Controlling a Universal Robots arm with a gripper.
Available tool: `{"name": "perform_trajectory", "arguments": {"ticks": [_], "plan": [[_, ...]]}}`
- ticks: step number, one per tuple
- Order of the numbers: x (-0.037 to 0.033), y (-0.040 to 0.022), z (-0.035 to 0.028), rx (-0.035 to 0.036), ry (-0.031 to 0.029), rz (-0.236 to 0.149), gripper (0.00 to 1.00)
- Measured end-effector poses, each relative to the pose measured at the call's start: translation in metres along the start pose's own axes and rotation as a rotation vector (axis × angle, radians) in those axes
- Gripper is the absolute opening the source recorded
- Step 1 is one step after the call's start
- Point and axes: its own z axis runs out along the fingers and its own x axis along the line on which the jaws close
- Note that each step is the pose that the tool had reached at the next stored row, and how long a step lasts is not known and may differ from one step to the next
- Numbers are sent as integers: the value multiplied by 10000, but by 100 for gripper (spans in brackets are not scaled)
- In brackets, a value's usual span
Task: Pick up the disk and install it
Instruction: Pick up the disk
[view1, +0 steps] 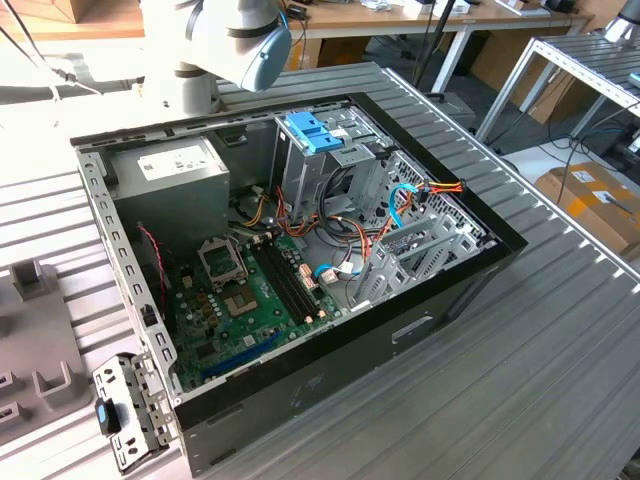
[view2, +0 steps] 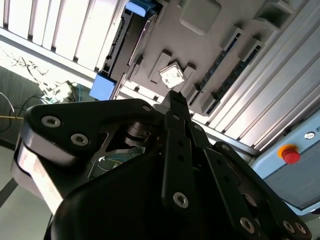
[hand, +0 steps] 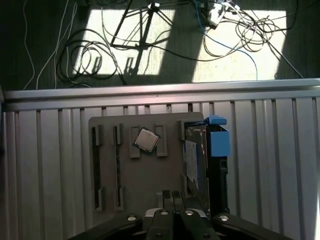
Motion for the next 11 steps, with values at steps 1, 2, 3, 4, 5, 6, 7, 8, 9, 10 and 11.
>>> {"name": "perform_trajectory", "arguments": {"ticks": [1, 2, 3, 4, 5, 6, 7, 8, 9, 10, 11], "plan": [[0, 0, 0, -4, -101, -4, 11], [0, 0, 0, -8, -181, -7, 11], [1, 0, 1, -15, -287, -12, 11], [1, 0, 1, -21, -424, -17, 11], [1, 0, 0, -28, -533, -22, 11], [1, 0, -1, -31, -571, -24, 11], [0, 0, 0, -30, -577, -23, 11], [0, 0, 0, -30, -577, -22, 11], [0, 0, 0, -30, -579, -23, 11], [1, 0, 1, -29, -580, -24, 11], [1, 0, 0, -30, -580, -24, 11]]}}
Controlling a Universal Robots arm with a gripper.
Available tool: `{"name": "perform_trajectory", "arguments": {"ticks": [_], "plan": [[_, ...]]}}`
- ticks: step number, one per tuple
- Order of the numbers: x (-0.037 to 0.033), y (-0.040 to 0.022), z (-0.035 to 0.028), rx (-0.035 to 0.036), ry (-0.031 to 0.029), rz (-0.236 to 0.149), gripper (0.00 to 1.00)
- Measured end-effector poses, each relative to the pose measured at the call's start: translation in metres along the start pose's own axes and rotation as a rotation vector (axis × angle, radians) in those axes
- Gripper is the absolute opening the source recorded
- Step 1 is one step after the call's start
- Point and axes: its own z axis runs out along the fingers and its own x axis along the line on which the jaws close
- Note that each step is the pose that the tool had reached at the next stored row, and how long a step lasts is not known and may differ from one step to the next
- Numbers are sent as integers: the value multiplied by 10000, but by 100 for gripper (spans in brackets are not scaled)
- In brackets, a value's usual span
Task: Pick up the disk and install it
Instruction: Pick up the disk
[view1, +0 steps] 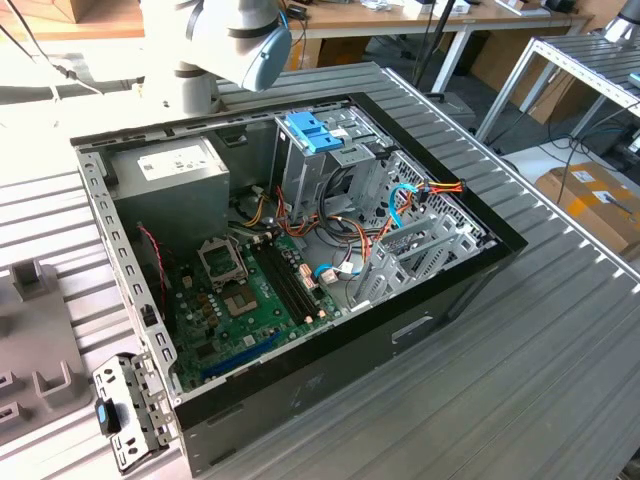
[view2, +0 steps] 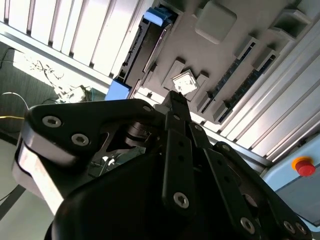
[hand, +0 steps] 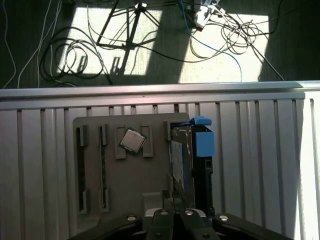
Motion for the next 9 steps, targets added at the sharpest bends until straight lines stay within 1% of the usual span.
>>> {"name": "perform_trajectory", "arguments": {"ticks": [5, 8, 9], "plan": [[0, 0, 0, 0, -2, 0, 11], [0, 0, 0, 0, -4, 0, 30], [0, 0, 0, 0, -4, -1, 30]]}}
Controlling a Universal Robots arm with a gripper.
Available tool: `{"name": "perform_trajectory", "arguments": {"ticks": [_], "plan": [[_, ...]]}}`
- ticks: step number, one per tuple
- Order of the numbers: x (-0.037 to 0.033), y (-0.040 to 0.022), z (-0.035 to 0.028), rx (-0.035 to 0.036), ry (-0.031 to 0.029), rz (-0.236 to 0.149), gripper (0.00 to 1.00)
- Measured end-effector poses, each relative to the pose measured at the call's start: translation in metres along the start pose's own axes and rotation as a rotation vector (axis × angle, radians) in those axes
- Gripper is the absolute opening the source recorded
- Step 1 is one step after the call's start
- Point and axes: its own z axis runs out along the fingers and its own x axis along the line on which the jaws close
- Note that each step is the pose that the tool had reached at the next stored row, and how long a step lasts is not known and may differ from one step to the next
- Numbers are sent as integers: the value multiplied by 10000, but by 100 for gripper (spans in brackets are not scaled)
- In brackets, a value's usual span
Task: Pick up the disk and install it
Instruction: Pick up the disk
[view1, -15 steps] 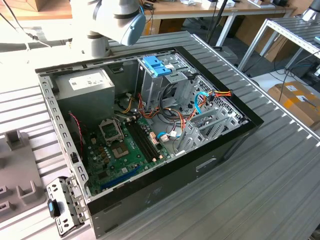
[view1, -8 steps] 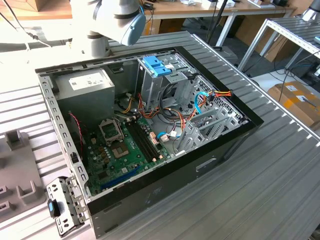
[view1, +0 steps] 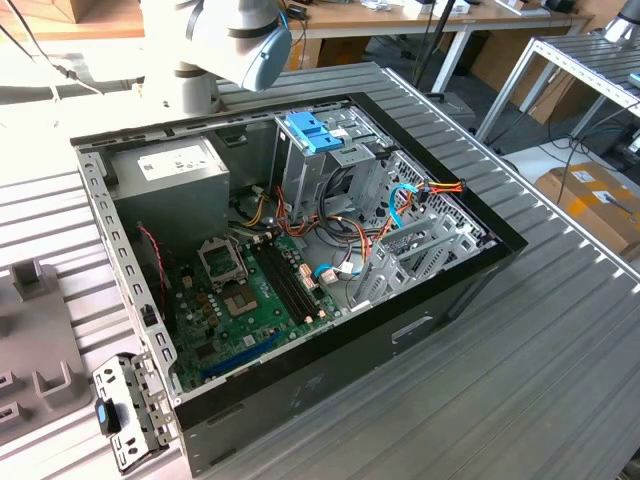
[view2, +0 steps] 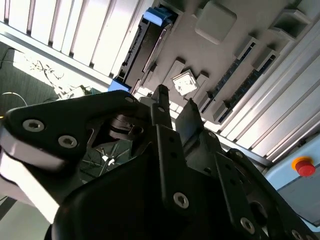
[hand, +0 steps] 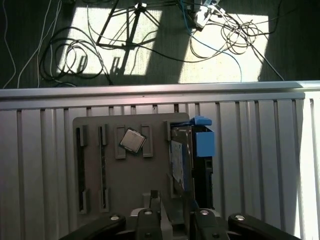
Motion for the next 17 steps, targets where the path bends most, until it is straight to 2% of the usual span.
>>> {"name": "perform_trajectory", "arguments": {"ticks": [4, 6, 7, 17], "plan": [[0, 0, 0, 0, -2, 0, 54], [0, 0, 0, 0, -2, 0, 54], [0, 0, 0, 0, -3, 0, 60], [1, 7, 10, -1, -4, 0, 60]]}}
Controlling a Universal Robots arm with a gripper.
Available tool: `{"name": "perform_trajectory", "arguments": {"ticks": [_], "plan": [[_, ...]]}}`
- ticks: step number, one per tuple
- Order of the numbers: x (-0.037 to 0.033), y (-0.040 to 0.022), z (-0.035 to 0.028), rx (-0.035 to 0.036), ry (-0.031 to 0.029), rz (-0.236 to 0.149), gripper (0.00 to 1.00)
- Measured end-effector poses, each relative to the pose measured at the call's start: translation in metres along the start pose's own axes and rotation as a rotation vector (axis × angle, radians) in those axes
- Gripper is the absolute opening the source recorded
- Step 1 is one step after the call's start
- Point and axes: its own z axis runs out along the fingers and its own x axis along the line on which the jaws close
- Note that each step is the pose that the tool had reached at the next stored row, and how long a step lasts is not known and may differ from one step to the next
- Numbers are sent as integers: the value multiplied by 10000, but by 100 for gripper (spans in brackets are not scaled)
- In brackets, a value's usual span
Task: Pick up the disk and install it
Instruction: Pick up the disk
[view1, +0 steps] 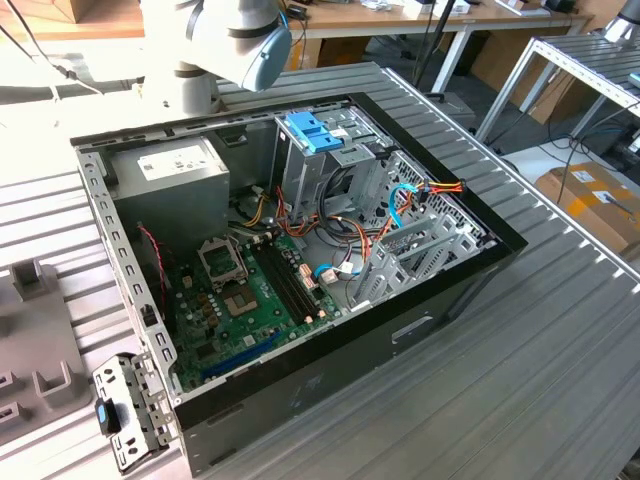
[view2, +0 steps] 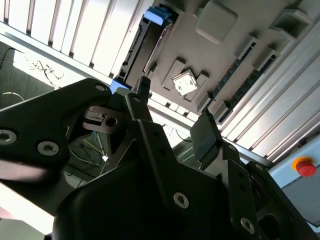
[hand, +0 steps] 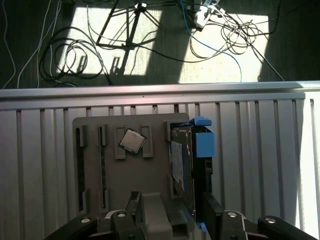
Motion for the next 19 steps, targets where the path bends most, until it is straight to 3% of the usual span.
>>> {"name": "perform_trajectory", "arguments": {"ticks": [19], "plan": [[4, -1, 52, 1, -1, 0, 60]]}}
